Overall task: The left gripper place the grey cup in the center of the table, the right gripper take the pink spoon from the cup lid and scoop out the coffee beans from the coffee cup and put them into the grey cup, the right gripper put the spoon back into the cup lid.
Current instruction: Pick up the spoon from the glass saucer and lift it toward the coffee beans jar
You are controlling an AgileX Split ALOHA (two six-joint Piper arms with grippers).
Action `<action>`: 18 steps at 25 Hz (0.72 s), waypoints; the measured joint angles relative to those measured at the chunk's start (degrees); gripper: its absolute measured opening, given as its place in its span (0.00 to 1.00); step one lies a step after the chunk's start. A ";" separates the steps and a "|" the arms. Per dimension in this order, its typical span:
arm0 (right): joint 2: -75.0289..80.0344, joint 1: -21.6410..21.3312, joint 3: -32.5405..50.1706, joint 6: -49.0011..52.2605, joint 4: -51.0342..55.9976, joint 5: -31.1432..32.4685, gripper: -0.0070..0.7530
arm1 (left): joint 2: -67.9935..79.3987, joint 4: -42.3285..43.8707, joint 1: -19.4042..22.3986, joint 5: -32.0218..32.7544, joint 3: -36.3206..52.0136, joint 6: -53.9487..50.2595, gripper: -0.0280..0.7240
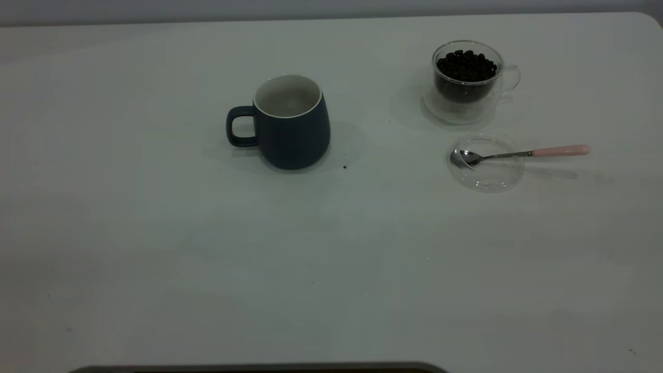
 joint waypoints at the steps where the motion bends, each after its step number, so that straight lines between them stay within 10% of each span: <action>1: 0.00 0.00 0.00 0.00 0.00 0.00 0.77 | 0.00 0.00 0.00 0.00 0.00 0.00 0.53; 11: 0.48 0.00 -0.13 1.69 2.57 -0.88 0.75 | 0.00 0.00 0.00 0.00 0.00 0.00 0.53; 18: 19.56 0.00 -0.76 -6.59 11.40 -22.02 0.67 | 0.00 0.00 0.00 0.00 0.00 0.00 0.53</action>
